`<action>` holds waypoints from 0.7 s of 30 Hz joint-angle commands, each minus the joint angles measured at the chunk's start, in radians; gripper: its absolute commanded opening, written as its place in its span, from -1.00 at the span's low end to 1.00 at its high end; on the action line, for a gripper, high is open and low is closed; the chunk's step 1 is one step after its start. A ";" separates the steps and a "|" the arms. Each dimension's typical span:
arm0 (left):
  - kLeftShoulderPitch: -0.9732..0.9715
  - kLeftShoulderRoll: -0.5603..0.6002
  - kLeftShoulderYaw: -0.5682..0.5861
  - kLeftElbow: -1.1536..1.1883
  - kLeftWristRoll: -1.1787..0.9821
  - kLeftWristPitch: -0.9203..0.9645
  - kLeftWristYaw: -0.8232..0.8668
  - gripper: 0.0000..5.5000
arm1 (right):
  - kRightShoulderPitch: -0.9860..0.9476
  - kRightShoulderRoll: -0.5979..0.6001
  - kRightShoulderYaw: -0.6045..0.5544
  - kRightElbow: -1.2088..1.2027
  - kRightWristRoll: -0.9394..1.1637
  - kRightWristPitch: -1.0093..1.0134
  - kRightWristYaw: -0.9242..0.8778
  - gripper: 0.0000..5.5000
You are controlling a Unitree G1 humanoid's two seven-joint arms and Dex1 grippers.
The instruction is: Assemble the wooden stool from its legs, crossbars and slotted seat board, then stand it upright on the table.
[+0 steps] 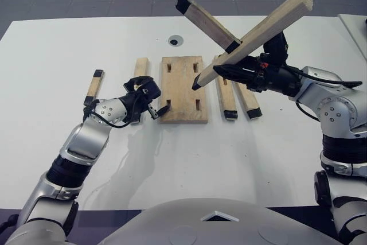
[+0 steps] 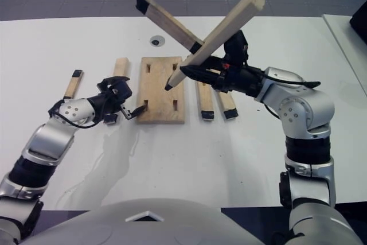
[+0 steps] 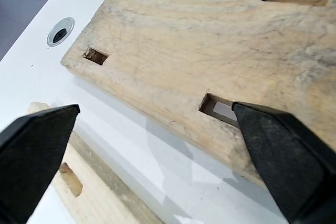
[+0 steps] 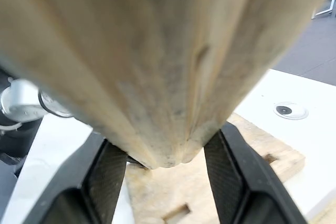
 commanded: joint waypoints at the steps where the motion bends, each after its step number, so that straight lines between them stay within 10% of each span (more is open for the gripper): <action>1: 0.162 0.157 -0.078 0.159 0.035 -0.038 -0.167 0.96 | -0.037 -0.007 0.026 0.038 -0.056 -0.043 0.030 -0.24; 21: 0.045 0.204 -0.061 0.341 0.019 -0.420 -0.373 0.96 | -0.133 0.023 0.141 0.317 -0.219 -0.083 0.208 -0.24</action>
